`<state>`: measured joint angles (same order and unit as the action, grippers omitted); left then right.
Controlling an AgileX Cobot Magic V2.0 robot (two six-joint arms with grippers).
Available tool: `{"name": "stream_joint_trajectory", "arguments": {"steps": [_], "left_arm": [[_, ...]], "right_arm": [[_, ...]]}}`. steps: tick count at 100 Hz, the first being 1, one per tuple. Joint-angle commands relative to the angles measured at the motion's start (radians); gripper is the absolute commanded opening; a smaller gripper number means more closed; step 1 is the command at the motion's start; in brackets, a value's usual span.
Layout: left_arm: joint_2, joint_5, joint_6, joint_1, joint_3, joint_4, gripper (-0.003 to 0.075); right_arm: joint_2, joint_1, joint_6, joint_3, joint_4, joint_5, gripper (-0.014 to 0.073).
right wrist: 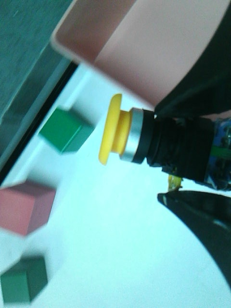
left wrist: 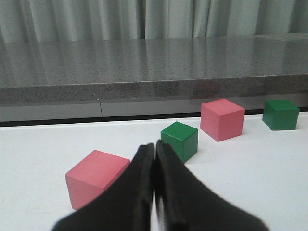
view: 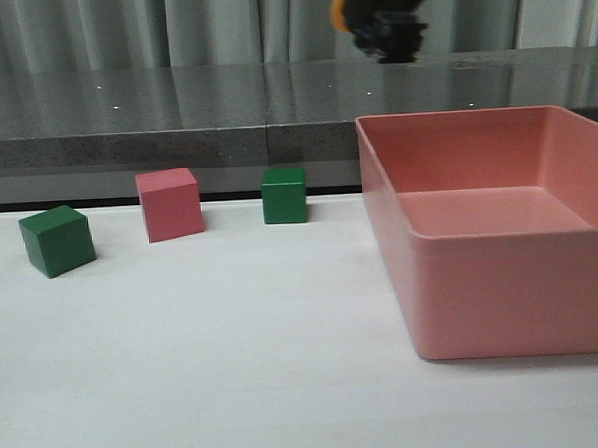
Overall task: Place and stand button with both arms
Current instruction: 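Lift the button out of the bin and carry it toward the cubes, then lay the button on its side on the table and release it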
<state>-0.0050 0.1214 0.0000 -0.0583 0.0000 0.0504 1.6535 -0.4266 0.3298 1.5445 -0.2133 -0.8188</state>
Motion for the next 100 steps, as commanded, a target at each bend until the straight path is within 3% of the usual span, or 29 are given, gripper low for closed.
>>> {"name": "stream_joint_trajectory", "arguments": {"steps": [1,13,38,59,79,88,100], "left_arm": [[-0.030,-0.085,-0.009,-0.002,0.046,-0.002,-0.0020],[-0.030,-0.085,-0.009,-0.002,0.046,-0.002,-0.0020],[-0.030,-0.085,-0.009,-0.002,0.046,-0.002,-0.0020],[-0.030,-0.085,-0.009,-0.002,0.046,-0.002,-0.0020],[-0.030,-0.085,-0.009,-0.002,0.046,-0.002,-0.0020],[-0.030,-0.085,-0.009,-0.002,0.046,-0.002,-0.0020],[-0.030,-0.085,-0.009,-0.002,0.046,-0.002,-0.0020]], "right_arm": [[0.000,-0.054,0.152,0.077,-0.117,0.030,0.0073],[0.082,-0.121,0.329,0.118,-0.187,0.028,0.0073],[0.291,-0.232,0.633,0.161,-0.189,0.067,0.0073],[0.416,-0.279,0.745,0.162,-0.188,0.107,0.0073],[0.438,-0.296,0.769,0.162,-0.187,0.113,0.0083],[0.438,-0.296,0.769,0.162,-0.187,0.116,0.0185],[0.438,-0.296,0.769,0.162,-0.187,0.117,0.0452]]}}
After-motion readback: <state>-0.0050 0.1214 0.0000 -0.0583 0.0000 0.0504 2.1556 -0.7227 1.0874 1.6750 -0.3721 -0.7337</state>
